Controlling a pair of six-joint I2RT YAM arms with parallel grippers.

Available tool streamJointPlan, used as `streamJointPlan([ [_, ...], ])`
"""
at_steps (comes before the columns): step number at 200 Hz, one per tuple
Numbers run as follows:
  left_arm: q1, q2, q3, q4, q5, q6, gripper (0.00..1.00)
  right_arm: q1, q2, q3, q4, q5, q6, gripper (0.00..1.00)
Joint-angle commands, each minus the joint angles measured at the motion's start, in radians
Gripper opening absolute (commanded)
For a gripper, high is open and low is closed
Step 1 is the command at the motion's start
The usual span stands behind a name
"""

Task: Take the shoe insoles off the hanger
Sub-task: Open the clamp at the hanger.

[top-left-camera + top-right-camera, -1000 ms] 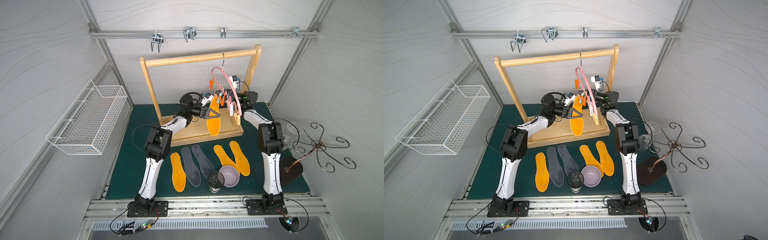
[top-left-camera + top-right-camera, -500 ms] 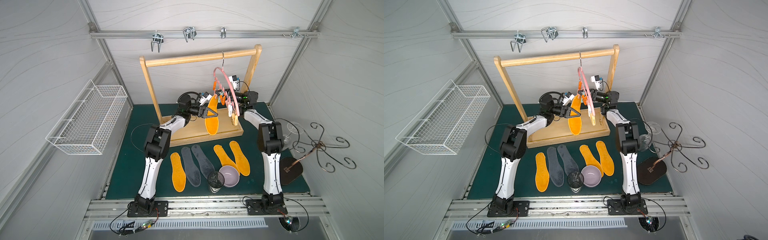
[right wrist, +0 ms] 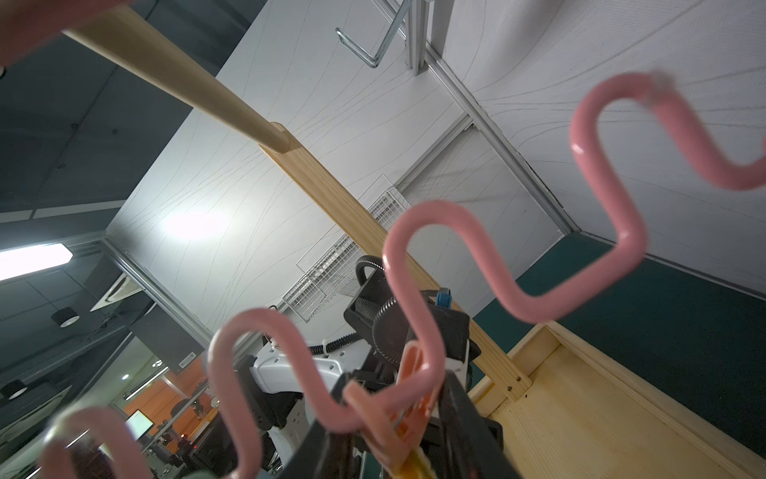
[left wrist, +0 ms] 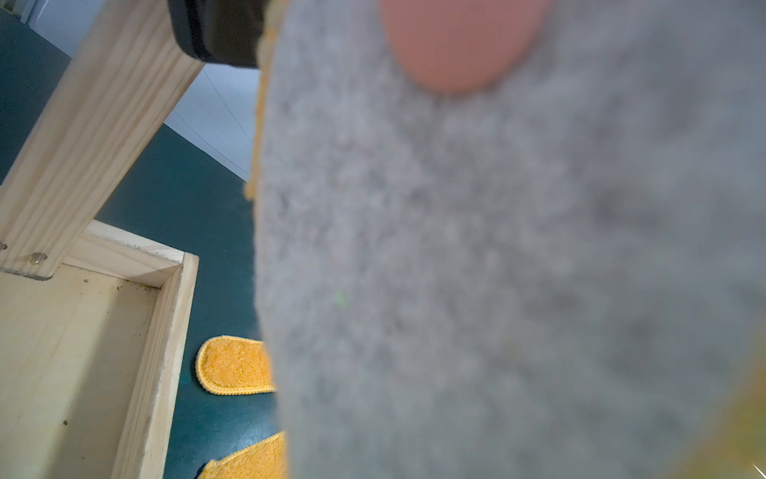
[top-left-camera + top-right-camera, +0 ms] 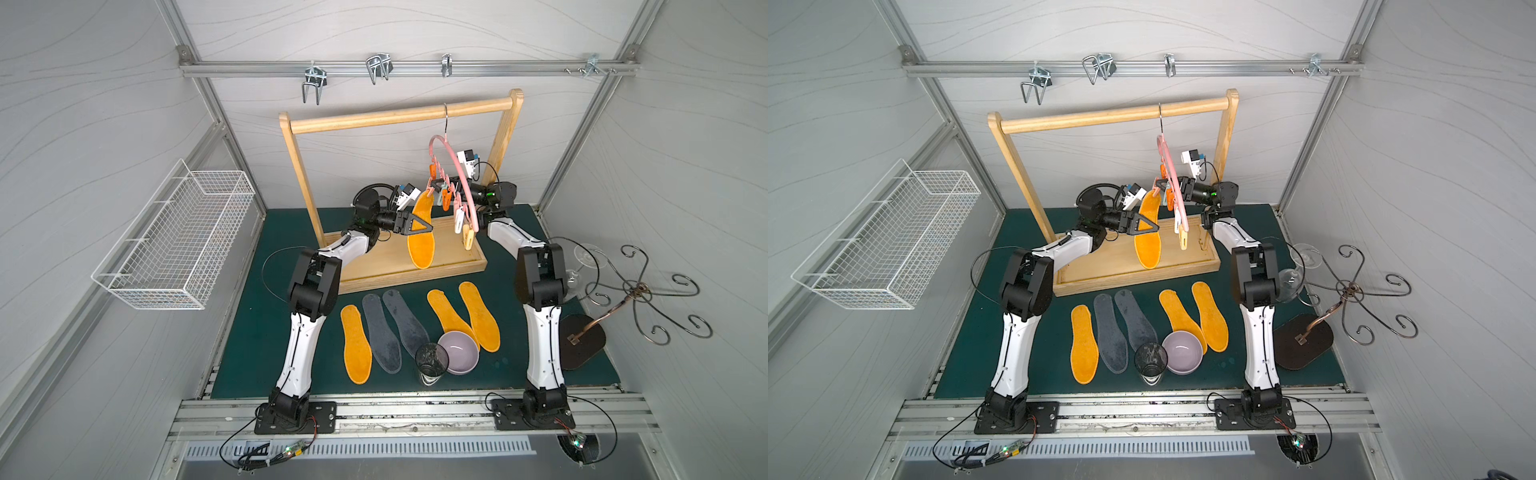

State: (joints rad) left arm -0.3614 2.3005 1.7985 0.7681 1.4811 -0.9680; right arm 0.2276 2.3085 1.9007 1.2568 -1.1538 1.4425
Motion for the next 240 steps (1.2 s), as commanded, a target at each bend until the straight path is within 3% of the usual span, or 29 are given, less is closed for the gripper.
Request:
streamJointPlan([
  [1,0.000,0.021,0.041,0.062,0.011,-0.043,0.03,0.003,0.009,0.035,0.049,-0.003,-0.007,0.41],
  [48,-0.016,0.023,0.040,0.063,0.037,-0.066,0.03,0.015,0.013,0.052,0.050,-0.017,-0.014,0.47],
  [93,-0.017,0.027,0.070,0.075,0.059,-0.096,0.02,0.017,0.025,0.076,0.049,-0.014,-0.013,0.47],
  [169,-0.017,0.035,0.082,0.075,0.059,-0.115,0.02,0.016,0.029,0.082,0.049,-0.002,-0.014,0.30],
  [240,-0.006,0.036,0.052,0.087,0.059,-0.116,0.02,0.005,0.016,0.057,0.047,0.019,-0.031,0.24],
])
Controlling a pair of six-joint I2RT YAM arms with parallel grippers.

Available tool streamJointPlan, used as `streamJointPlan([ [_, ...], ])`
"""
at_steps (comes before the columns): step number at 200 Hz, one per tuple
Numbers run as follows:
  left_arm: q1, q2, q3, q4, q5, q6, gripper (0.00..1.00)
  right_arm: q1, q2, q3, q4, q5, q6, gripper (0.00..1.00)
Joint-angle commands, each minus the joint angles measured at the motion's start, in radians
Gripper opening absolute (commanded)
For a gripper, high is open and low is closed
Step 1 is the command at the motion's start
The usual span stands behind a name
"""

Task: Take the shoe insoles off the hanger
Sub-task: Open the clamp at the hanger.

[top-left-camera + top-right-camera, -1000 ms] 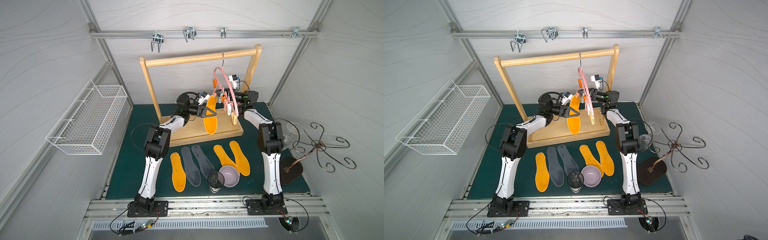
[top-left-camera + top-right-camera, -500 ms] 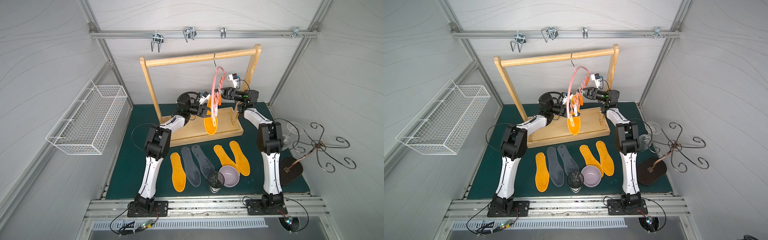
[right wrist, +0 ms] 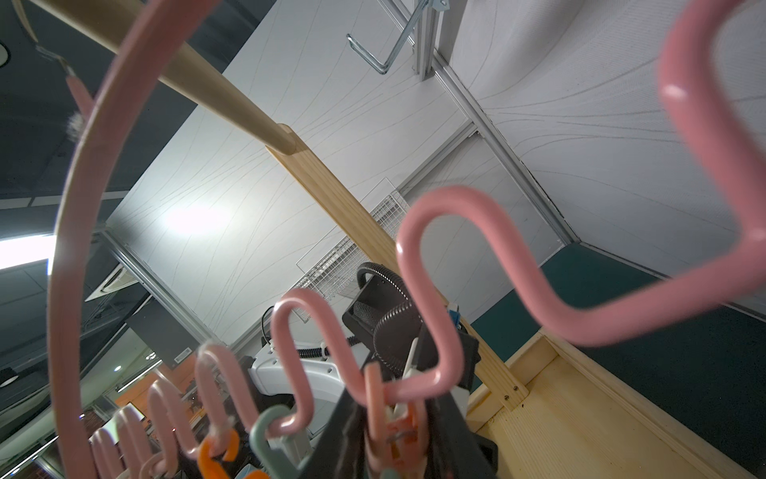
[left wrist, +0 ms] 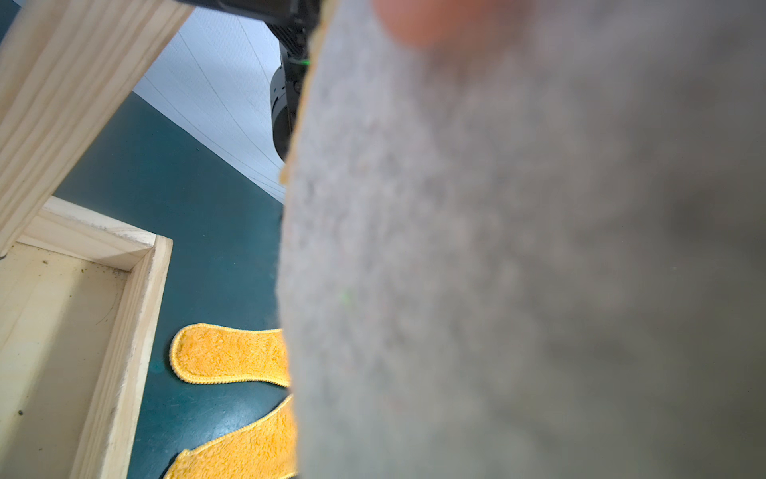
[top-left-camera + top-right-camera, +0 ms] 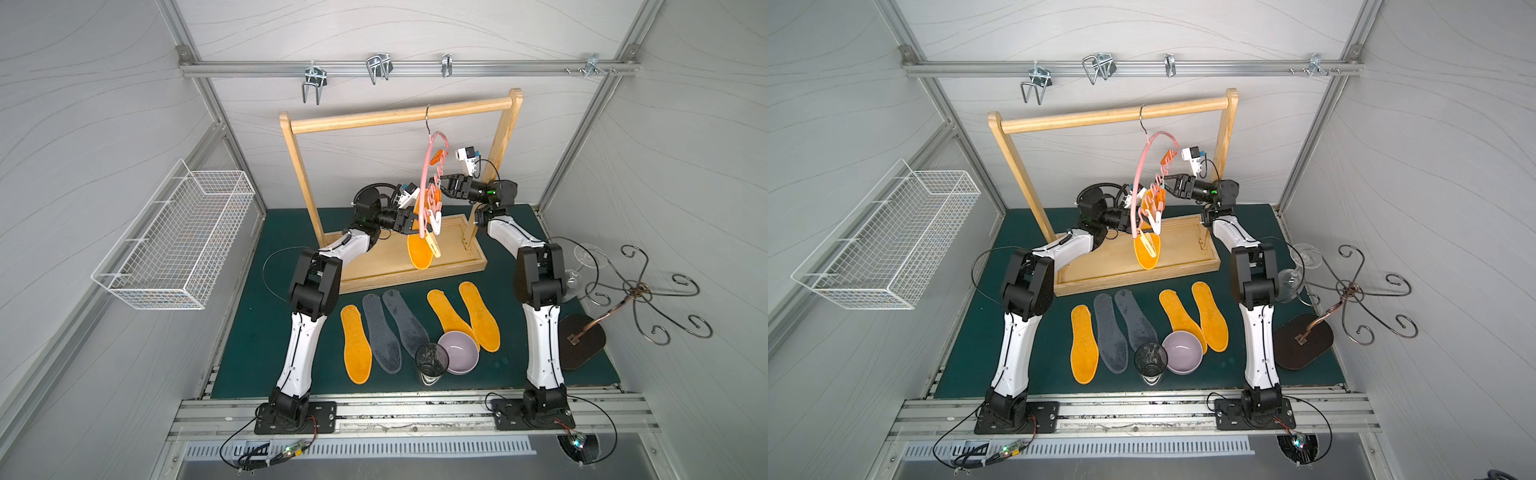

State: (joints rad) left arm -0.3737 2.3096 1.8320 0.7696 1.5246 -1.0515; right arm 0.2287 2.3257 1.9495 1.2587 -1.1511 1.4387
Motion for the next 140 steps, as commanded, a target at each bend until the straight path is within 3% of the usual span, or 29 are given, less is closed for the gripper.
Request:
streamJointPlan([
  [1,0.007,0.026,0.018,0.086,0.015,-0.033,0.02,0.004,-0.001,0.007,0.045,0.017,-0.028,0.24],
  [91,0.032,-0.007,-0.148,0.214,0.009,-0.072,0.02,-0.005,-0.008,-0.029,0.045,0.047,-0.049,0.28],
  [140,0.079,-0.061,-0.250,0.227,-0.037,-0.067,0.02,-0.010,-0.042,-0.104,0.045,0.083,-0.101,0.41],
])
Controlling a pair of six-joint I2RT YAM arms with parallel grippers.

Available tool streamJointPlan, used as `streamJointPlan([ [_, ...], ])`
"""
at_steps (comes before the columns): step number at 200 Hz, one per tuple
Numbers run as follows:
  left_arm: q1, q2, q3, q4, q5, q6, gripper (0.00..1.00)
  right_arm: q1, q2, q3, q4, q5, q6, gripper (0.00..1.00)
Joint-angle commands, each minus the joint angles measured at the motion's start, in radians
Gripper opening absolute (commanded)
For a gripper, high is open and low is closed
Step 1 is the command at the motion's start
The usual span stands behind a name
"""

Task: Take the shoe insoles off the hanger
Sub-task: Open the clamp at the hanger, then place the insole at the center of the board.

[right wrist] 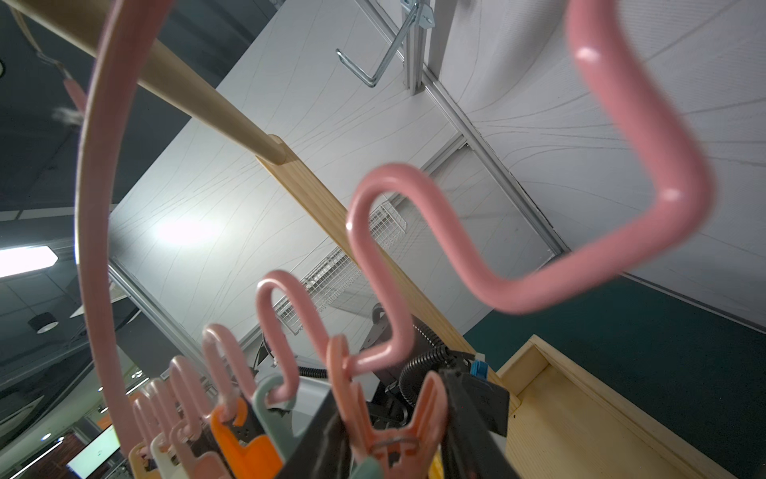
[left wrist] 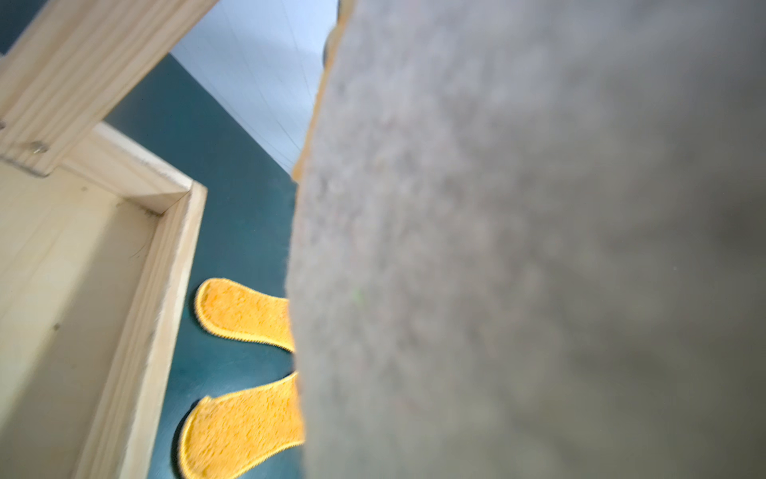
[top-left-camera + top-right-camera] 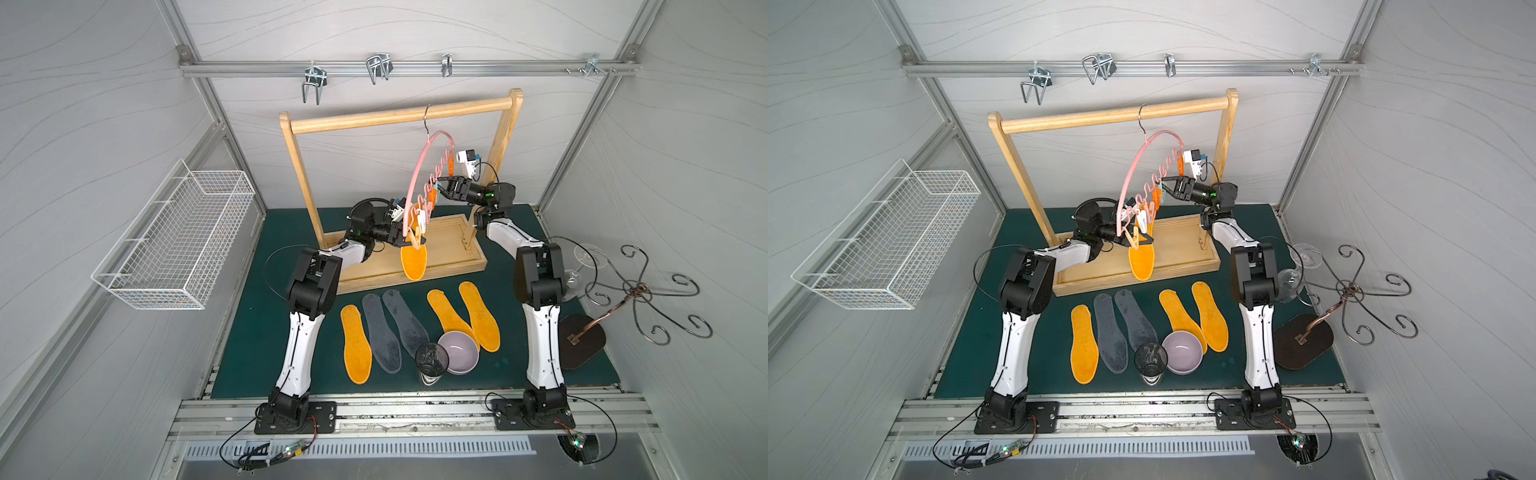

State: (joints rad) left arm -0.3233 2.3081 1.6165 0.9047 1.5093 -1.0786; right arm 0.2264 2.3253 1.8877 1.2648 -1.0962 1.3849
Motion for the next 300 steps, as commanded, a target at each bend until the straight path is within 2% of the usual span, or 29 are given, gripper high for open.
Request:
streamJointPlan([
  [1,0.029,-0.061,-0.037,0.093,-0.023,-0.040,0.02,-0.007,-0.043,-0.044,0.039,0.029,-0.050,0.41],
  [53,0.049,-0.150,-0.133,0.077,-0.042,0.015,0.04,-0.013,-0.118,-0.183,0.039,0.069,-0.145,0.48],
  [94,0.074,-0.246,-0.238,-0.046,-0.064,0.150,0.04,-0.023,-0.212,-0.335,0.039,0.124,-0.227,0.51],
  [118,0.090,-0.326,-0.286,-0.300,-0.095,0.360,0.04,-0.029,-0.263,-0.407,0.039,0.137,-0.257,0.52],
  [156,0.099,-0.476,-0.290,-0.958,-0.181,0.892,0.04,-0.042,-0.375,-0.556,0.039,0.172,-0.327,0.52],
  [193,0.099,-0.596,-0.351,-1.211,-0.219,1.087,0.05,-0.059,-0.519,-0.743,0.038,0.270,-0.440,0.53],
  [217,0.099,-0.659,-0.335,-1.532,-0.227,1.361,0.06,-0.068,-0.594,-0.832,0.035,0.320,-0.479,0.55],
  [243,0.099,-0.692,-0.292,-1.890,-0.275,1.645,0.02,-0.086,-0.678,-0.931,0.034,0.406,-0.521,0.56],
  [264,0.101,-0.723,-0.301,-2.021,-0.335,1.744,0.00,-0.095,-0.740,-0.989,0.030,0.449,-0.560,0.56],
  [300,0.118,-0.808,-0.358,-2.065,-0.457,1.755,0.00,-0.098,-0.845,-1.068,0.014,0.483,-0.628,0.56],
])
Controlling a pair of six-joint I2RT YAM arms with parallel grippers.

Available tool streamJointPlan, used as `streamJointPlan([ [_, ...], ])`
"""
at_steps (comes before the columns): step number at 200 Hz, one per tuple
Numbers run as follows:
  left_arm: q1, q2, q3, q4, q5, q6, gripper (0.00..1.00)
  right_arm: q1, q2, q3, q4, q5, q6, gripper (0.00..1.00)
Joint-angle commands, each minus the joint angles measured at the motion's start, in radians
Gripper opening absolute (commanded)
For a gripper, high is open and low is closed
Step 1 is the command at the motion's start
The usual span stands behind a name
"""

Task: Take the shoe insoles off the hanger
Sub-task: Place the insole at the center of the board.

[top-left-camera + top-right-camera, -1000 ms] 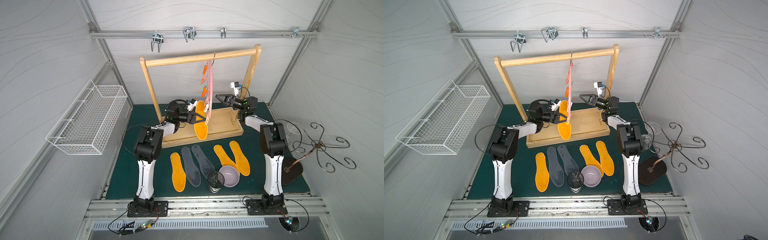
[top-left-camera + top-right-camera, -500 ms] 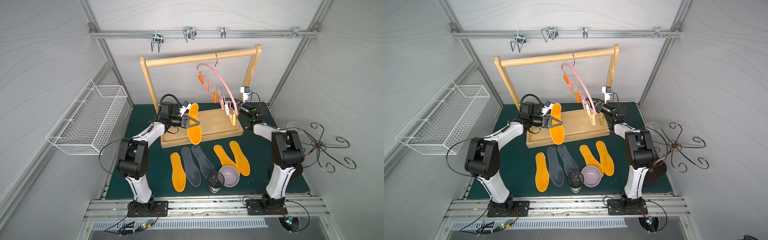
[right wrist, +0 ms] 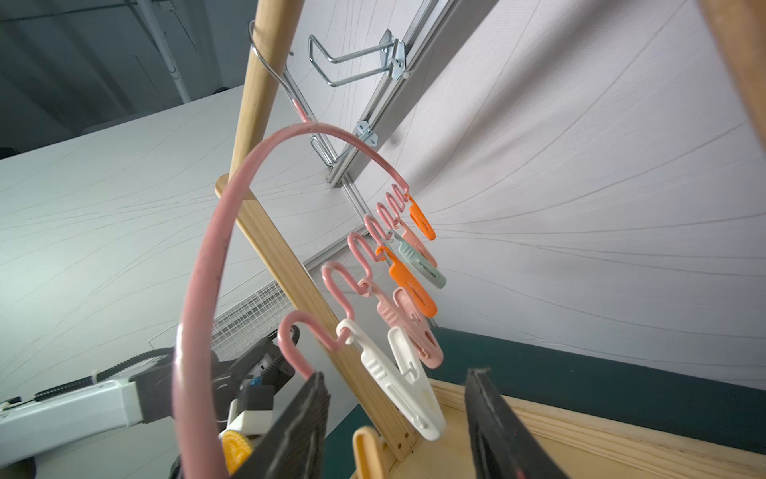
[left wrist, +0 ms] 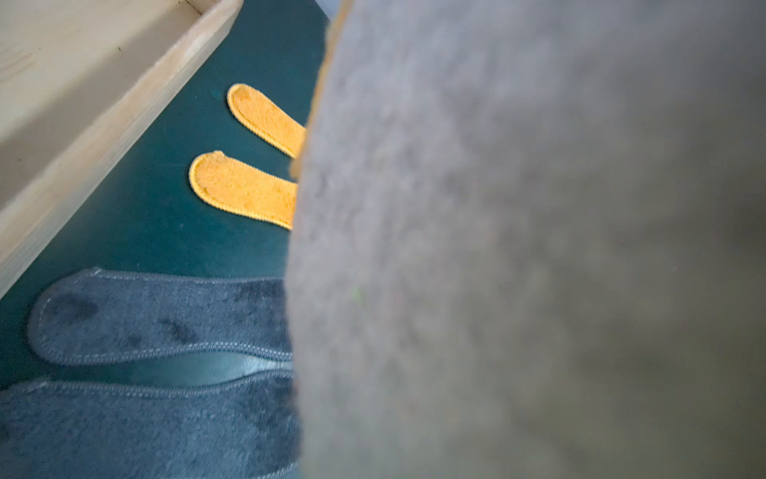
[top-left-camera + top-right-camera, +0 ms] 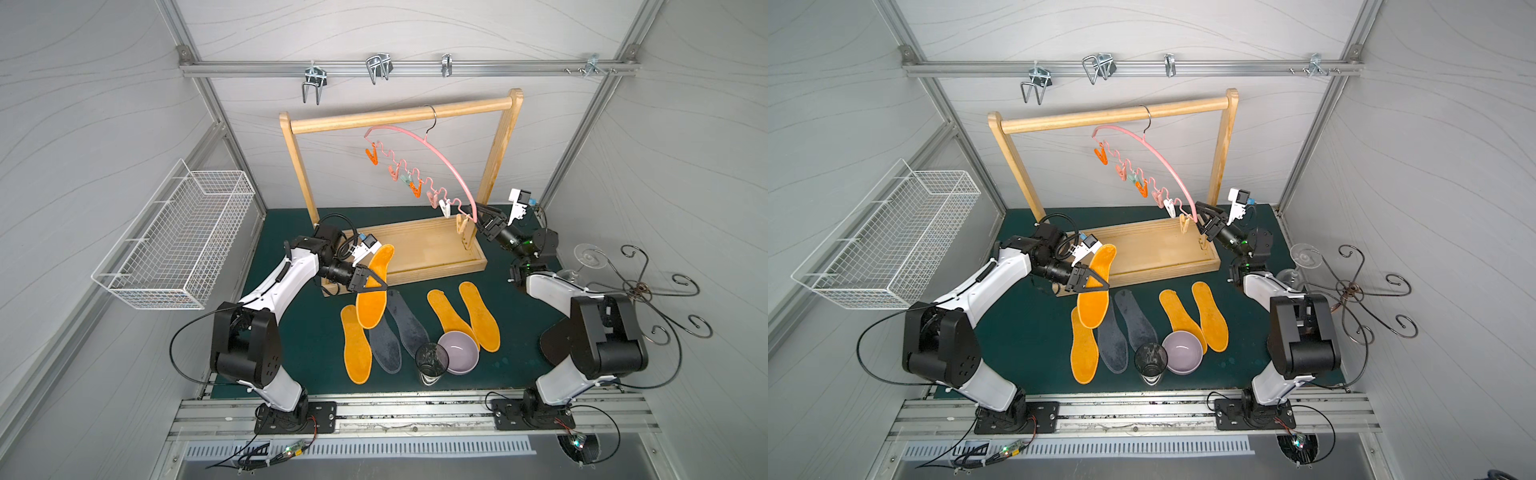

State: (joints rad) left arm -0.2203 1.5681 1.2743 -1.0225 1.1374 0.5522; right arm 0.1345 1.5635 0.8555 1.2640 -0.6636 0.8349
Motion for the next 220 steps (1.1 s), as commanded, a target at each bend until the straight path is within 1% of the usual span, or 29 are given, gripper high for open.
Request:
streamJointPlan([
  [1,0.016,-0.069,-0.017,-0.139,-0.088,0.126,0.00,-0.007,-0.087,-0.037,0.014,0.051,-0.079,0.56],
  [21,0.035,-0.103,-0.039,-0.151,-0.155,0.133,0.00,-0.007,-0.152,-0.076,-0.010,0.063,-0.114,0.56],
  [52,0.057,-0.136,-0.081,-0.135,-0.292,0.117,0.00,-0.005,-0.275,-0.136,-0.066,0.082,-0.184,0.56],
  [75,0.091,-0.155,-0.111,-0.146,-0.378,0.121,0.00,0.006,-0.381,-0.159,-0.200,0.091,-0.265,0.57],
  [98,0.136,-0.177,-0.147,-0.176,-0.458,0.156,0.00,0.047,-0.493,-0.154,-0.389,0.102,-0.412,0.59],
  [122,0.210,-0.213,-0.234,-0.146,-0.485,0.168,0.00,0.106,-0.573,-0.144,-0.553,0.122,-0.538,0.60],
  [145,0.266,-0.243,-0.310,-0.081,-0.531,0.170,0.00,0.146,-0.616,-0.142,-0.617,0.127,-0.586,0.60],
  [163,0.289,-0.259,-0.364,-0.025,-0.555,0.160,0.01,0.174,-0.636,-0.136,-0.654,0.135,-0.607,0.60],
  [197,0.307,-0.241,-0.405,0.029,-0.545,0.110,0.08,0.235,-0.660,-0.109,-0.752,0.179,-0.688,0.60],
  [220,0.350,-0.200,-0.406,0.037,-0.517,0.058,0.10,0.261,-0.673,-0.090,-0.814,0.200,-0.726,0.60],
])
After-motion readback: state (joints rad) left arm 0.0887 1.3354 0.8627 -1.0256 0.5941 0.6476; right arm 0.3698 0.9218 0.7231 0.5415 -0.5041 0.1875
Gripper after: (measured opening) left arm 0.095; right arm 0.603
